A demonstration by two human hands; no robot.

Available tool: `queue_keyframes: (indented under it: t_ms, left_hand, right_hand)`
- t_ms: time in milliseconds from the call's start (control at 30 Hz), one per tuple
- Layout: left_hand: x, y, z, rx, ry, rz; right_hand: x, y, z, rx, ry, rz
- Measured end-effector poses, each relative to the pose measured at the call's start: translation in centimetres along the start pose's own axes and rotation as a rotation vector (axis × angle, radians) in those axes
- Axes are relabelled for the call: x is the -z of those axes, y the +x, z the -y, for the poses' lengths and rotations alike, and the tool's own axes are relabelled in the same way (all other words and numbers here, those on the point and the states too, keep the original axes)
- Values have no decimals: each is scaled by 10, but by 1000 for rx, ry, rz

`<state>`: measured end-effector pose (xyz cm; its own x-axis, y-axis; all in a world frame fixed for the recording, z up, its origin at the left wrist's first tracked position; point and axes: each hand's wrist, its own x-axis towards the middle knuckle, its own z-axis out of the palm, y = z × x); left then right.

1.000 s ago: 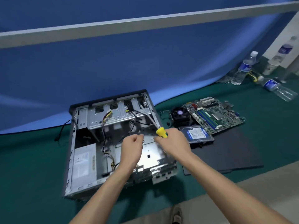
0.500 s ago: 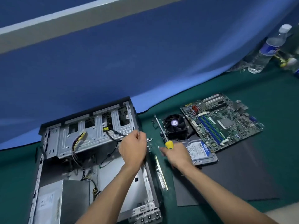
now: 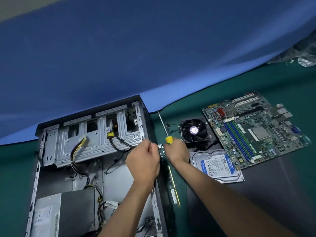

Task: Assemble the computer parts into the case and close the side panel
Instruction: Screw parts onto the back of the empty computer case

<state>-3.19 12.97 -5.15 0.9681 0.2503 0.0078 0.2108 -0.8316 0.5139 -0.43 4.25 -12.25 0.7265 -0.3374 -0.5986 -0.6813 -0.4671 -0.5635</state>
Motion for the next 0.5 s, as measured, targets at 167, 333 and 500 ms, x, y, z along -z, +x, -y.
queue_keyframes:
  t_ms: [167, 333, 500]
  left_hand:
    - [-2, 1, 1, -17, -3, -13]
    - [-2, 1, 2, -61, -25, -29]
    - [-1, 1, 2, -71, -30, -32]
  right_hand:
    - [-13, 14, 1, -8, -88, -38]
    - [-23, 19, -1, 12, -143, -71]
    - [-25, 18, -5, 92, -274, -75]
